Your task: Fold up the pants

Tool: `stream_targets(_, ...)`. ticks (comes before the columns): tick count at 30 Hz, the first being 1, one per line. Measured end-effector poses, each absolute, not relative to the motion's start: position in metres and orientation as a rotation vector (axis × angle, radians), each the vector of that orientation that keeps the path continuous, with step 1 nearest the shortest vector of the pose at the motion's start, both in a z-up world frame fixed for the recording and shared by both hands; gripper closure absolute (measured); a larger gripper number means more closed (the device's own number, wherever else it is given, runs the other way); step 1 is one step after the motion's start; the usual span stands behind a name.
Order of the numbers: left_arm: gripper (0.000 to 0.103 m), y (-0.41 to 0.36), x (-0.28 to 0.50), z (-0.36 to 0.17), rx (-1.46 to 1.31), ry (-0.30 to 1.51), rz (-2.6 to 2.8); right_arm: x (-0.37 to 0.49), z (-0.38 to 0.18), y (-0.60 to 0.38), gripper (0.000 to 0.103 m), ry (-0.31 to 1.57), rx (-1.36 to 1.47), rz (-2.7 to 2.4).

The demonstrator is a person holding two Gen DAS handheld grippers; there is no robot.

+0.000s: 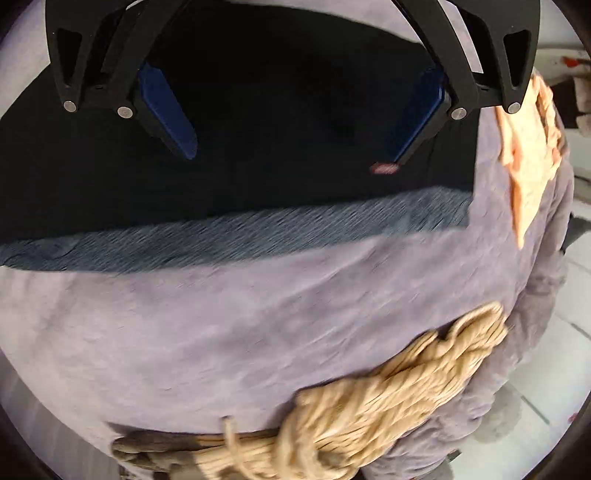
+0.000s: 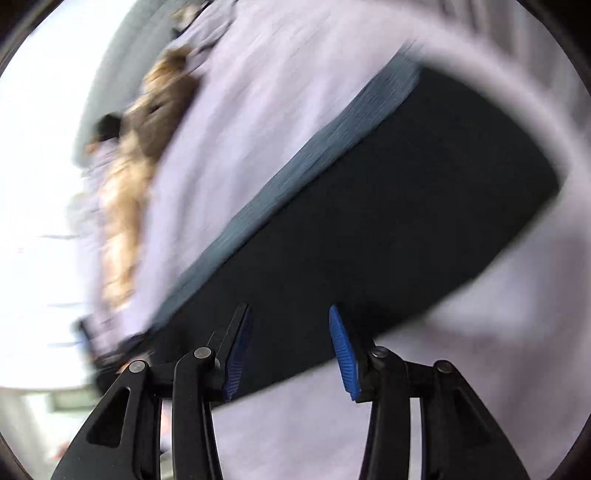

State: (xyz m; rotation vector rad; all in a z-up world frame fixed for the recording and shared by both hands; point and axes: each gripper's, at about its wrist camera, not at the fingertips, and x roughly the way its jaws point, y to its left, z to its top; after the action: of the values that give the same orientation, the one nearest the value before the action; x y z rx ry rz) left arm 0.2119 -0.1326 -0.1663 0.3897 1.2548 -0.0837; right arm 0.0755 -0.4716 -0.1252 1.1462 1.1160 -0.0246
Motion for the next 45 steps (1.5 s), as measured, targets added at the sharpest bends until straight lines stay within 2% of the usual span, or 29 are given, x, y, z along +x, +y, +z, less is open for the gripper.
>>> stream_targets(4,0.000,-0.041,0.190,-0.211,0.360,1.332,0.094,0.097,-0.161,-0.353,0.056,1.209,1.279,0.263)
stream_targets(6,0.000,-0.007,0.186,-0.226,0.153,1.376,0.043,0.111,-0.179,-0.308,0.056,1.248,1.289,0.311)
stream_targets(11,0.000,-0.020,0.187,-0.228,0.235,1.339,-0.010,0.135,-0.211,-0.268,0.056,1.275,1.351,0.258)
stream_targets(18,0.000,-0.017,0.188,-0.231,0.204,1.337,-0.072,0.145,-0.207,-0.261,0.058,1.294,1.307,0.177)
stream_targets(19,0.000,-0.015,0.187,-0.229,0.209,1.340,-0.077,0.146,-0.204,-0.260,0.082,1.300,1.288,0.157)
stream_targets(20,0.000,-0.019,0.184,-0.226,0.213,1.339,-0.083,0.152,-0.195,-0.260,0.096,1.319,1.246,0.127)
stream_targets(23,0.000,-0.021,0.183,-0.231,0.217,1.326,-0.090,0.140,-0.169,-0.266,0.095,1.336,1.115,0.085)
stream_targets(25,0.000,-0.022,0.181,-0.234,0.233,1.326,-0.080,0.125,-0.181,-0.259,0.096,1.393,1.041,0.041)
stream_targets(28,0.000,-0.028,0.178,-0.224,0.253,1.340,-0.047,0.106,-0.196,-0.266,0.096,1.360,1.164,0.044)
stream_targets(29,0.000,-0.030,0.176,-0.219,0.255,1.345,-0.039,0.102,-0.191,-0.270,0.096,1.357,1.173,0.066)
stream_targets(31,0.000,-0.039,0.165,-0.205,0.226,1.334,-0.063,0.099,-0.173,-0.277,0.086,1.383,1.061,0.064)
stream_targets(36,0.000,-0.110,0.131,-0.191,0.224,1.301,-0.210,0.108,-0.123,-0.301,0.086,1.270,0.824,0.025)
stream_targets(39,0.000,-0.158,0.117,-0.215,0.319,1.349,-0.210,0.125,-0.133,-0.306,0.079,1.289,0.786,-0.009)
stream_targets(41,0.000,-0.169,0.112,-0.219,0.359,1.347,-0.143,0.134,-0.160,-0.305,0.081,1.390,0.719,-0.024)
stream_targets(43,0.000,-0.171,0.111,-0.213,0.347,1.353,-0.151,0.125,-0.163,-0.320,0.083,1.374,0.838,-0.033)
stream_targets(45,0.000,-0.172,0.109,-0.204,0.348,1.369,-0.145,0.112,-0.155,-0.331,0.074,1.360,0.871,-0.043)
